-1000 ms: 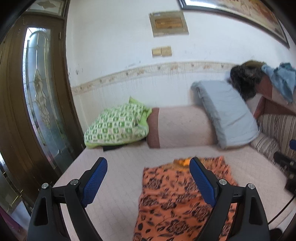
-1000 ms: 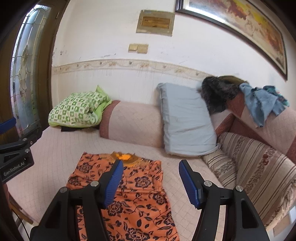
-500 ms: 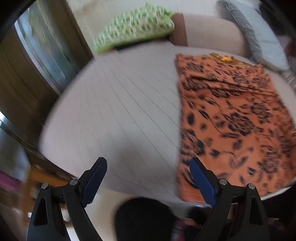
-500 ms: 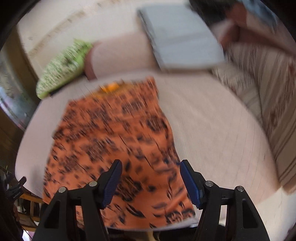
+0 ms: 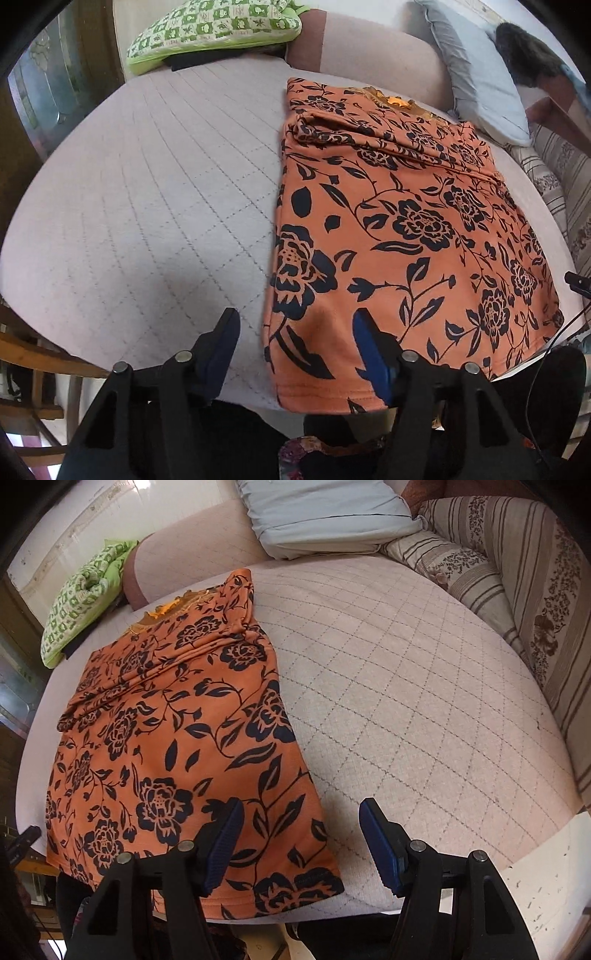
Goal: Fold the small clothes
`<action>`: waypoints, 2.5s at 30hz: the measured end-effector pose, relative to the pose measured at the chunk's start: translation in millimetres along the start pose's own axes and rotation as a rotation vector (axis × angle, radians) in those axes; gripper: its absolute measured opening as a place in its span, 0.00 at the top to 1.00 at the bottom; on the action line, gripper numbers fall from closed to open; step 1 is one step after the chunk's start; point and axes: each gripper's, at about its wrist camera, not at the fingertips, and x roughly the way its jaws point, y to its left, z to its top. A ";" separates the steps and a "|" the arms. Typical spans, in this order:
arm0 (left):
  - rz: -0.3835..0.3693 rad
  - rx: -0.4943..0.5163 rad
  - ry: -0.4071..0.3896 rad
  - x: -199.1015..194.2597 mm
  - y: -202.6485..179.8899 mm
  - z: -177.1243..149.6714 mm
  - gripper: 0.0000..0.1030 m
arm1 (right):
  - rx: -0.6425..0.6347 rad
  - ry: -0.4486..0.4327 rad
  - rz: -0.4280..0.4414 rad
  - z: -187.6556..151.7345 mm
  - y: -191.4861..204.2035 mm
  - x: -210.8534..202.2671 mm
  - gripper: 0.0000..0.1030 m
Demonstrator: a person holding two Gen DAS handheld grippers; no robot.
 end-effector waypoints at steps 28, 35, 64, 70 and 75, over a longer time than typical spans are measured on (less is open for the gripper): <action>-0.221 0.077 0.093 26.8 -2.8 -2.6 0.94 | -0.127 0.176 0.127 -24.0 22.5 44.5 0.90; -0.345 0.127 -0.008 -10.3 -5.3 17.6 0.95 | -0.116 0.131 0.269 -4.6 40.6 8.7 0.92; -0.198 -0.198 0.017 163.0 40.3 334.9 0.91 | 0.536 -0.133 0.555 333.1 30.7 151.6 0.85; -0.180 -0.224 -0.251 121.7 48.3 307.9 0.71 | 0.383 -0.252 0.488 314.2 30.4 128.9 0.45; -0.141 -0.126 -0.341 80.0 25.6 272.0 0.38 | 0.016 -0.132 0.479 274.5 104.6 114.0 0.45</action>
